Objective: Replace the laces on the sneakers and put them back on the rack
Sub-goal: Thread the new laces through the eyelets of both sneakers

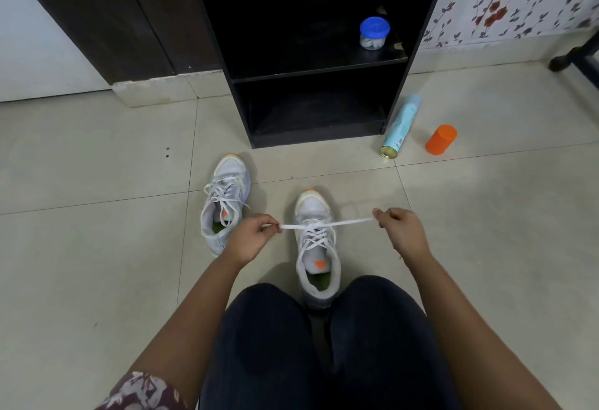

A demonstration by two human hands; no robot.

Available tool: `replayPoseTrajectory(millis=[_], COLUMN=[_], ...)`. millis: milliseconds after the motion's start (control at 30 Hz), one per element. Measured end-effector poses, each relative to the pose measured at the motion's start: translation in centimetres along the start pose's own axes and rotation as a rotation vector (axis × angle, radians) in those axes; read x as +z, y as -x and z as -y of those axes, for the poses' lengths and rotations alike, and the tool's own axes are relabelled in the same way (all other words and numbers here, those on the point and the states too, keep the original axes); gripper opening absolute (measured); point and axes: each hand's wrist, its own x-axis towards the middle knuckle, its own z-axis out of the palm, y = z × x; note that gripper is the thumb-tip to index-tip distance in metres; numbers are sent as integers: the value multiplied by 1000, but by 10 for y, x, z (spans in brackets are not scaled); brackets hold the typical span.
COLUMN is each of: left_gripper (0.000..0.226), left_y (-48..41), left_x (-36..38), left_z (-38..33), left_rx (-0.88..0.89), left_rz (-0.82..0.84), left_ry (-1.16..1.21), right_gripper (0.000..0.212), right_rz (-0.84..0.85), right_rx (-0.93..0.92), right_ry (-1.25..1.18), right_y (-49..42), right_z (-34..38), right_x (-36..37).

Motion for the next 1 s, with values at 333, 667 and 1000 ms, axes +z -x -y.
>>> replayPoseTrajectory(millis=[333,667,1000], left_gripper=[35,18,7], left_y=[4,-1,0], left_x=[29,62,52], left_z=[31,11,14], left_rx=[-108,-30,-62], left_rz=[131,47,9], left_ry=[-457,-171,-203], right_gripper=[37,30,17], right_rz=[164,299,201], right_rx=[-139,-230,-115], right_ry=[878,768,619], right_y=[-2,10,4], right_z=[-48,-26,-19], right_x=[36,68,49])
